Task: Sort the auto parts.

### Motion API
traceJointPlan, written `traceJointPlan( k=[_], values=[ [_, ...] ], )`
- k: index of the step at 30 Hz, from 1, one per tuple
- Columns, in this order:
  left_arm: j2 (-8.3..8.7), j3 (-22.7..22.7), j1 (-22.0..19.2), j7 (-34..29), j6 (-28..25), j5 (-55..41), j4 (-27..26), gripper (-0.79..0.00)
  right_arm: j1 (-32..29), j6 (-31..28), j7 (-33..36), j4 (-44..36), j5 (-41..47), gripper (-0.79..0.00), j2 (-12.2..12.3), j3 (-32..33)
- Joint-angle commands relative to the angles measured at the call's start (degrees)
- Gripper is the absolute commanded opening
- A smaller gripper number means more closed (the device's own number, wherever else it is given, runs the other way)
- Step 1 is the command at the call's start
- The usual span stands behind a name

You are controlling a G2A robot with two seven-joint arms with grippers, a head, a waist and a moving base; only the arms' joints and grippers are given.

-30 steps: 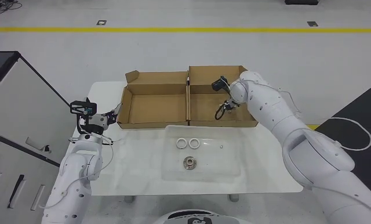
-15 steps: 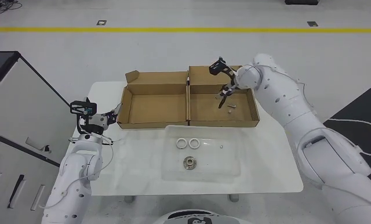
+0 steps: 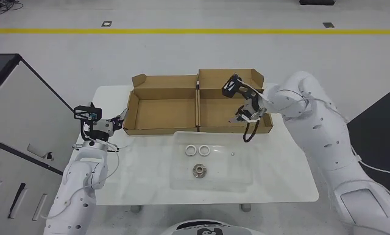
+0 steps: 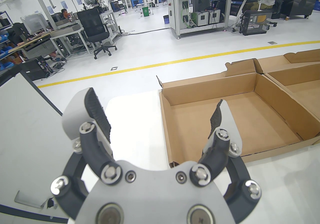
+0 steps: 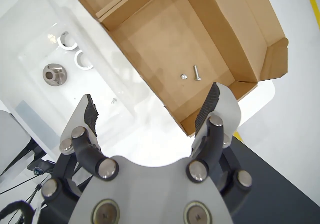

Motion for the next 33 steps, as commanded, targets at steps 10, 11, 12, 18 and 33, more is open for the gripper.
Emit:
traceJointPlan(
  k=[10, 11, 12, 18, 33],
  values=[
    [0.00, 0.0, 0.0, 0.0, 0.0, 0.0, 0.0, 0.000, -6.9, 2.2, 2.2, -12.1, 2.0, 0.000, 4.1, -1.2],
    [0.00, 0.0, 0.0, 0.0, 0.0, 0.0, 0.0, 0.000, -6.9, 2.2, 2.2, -12.1, 2.0, 0.000, 4.1, -1.2],
    [0.00, 0.0, 0.0, 0.0, 0.0, 0.0, 0.0, 0.000, -6.9, 2.2, 2.2, -12.1, 2.0, 0.000, 4.1, -1.2],
    [0.00, 0.0, 0.0, 0.0, 0.0, 0.0, 0.0, 0.000, -6.9, 2.2, 2.2, -12.1, 2.0, 0.000, 4.1, -1.2],
    [0.00, 0.0, 0.0, 0.0, 0.0, 0.0, 0.0, 0.000, -3.7, 3.0, 3.0, -15.5, -3.7, 0.000, 6.2, -14.4]
  ],
)
